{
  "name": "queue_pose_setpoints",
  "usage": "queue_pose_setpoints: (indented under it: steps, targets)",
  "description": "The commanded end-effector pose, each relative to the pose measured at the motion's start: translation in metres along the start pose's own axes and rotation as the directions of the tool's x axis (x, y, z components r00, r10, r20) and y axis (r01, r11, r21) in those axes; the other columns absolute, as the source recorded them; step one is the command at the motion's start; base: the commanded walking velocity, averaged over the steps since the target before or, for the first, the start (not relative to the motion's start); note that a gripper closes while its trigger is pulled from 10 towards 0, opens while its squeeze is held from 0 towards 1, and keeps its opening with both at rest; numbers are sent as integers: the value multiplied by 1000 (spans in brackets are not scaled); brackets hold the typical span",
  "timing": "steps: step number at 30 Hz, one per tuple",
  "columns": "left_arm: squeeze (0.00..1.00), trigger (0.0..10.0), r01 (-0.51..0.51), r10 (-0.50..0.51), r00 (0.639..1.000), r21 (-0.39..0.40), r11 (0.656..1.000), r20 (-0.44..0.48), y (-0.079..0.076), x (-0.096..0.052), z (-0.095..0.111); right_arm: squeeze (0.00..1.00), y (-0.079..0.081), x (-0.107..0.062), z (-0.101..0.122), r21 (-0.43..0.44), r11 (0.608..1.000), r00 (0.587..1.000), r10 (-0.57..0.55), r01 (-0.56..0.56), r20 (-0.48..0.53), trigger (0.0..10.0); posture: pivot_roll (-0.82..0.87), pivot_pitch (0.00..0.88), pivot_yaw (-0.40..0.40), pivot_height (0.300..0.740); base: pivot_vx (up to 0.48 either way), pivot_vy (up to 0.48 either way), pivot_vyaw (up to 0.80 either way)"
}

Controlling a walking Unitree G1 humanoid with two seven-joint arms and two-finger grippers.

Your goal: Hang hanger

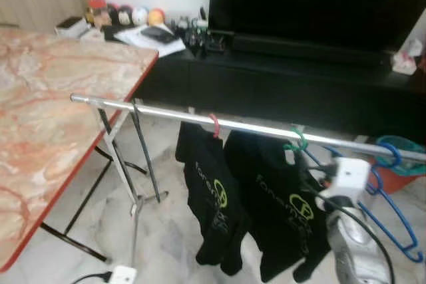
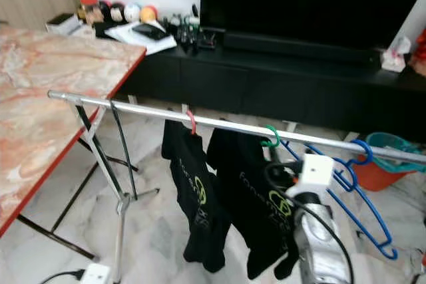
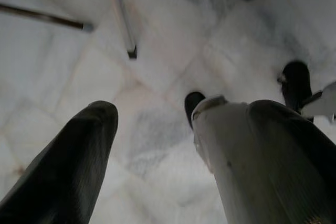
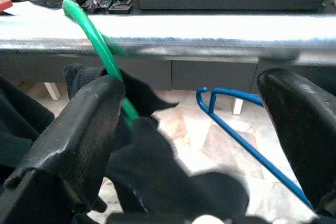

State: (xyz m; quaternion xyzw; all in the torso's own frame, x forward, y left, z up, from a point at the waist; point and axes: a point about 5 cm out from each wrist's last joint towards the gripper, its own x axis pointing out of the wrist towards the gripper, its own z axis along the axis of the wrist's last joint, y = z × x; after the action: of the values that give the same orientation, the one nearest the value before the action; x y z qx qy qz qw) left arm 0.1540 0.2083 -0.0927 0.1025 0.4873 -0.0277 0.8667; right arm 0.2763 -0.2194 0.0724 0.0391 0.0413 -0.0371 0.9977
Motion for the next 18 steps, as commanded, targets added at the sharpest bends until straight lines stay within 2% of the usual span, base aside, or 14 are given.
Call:
queue_pose_setpoints:
  steps: [1, 16, 18]
  targets:
    - [0, 10000, -12, 12, 999, -3, 1000, -30, 5, -2, -9, 0, 3, 2, 3, 6, 1000, 1000, 5, -5, 6, 10000, -101, 0, -59, 740, 0, 0, 0]
    - [0, 10000, -12, 12, 999, 7, 1000, -38, 5, -2, -9, 0, 3, 3, -10, -36, 999, 993, 28, -33, -117, 10000, -103, 0, -59, 740, 0, 0, 0]
    - [0, 10000, -12, 13, 999, 9, 1000, -40, 5, -2, -9, 0, 5, 2, -15, -7, 998, 988, 56, -57, -147, 10000, -101, 0, -58, 740, 0, 0, 0]
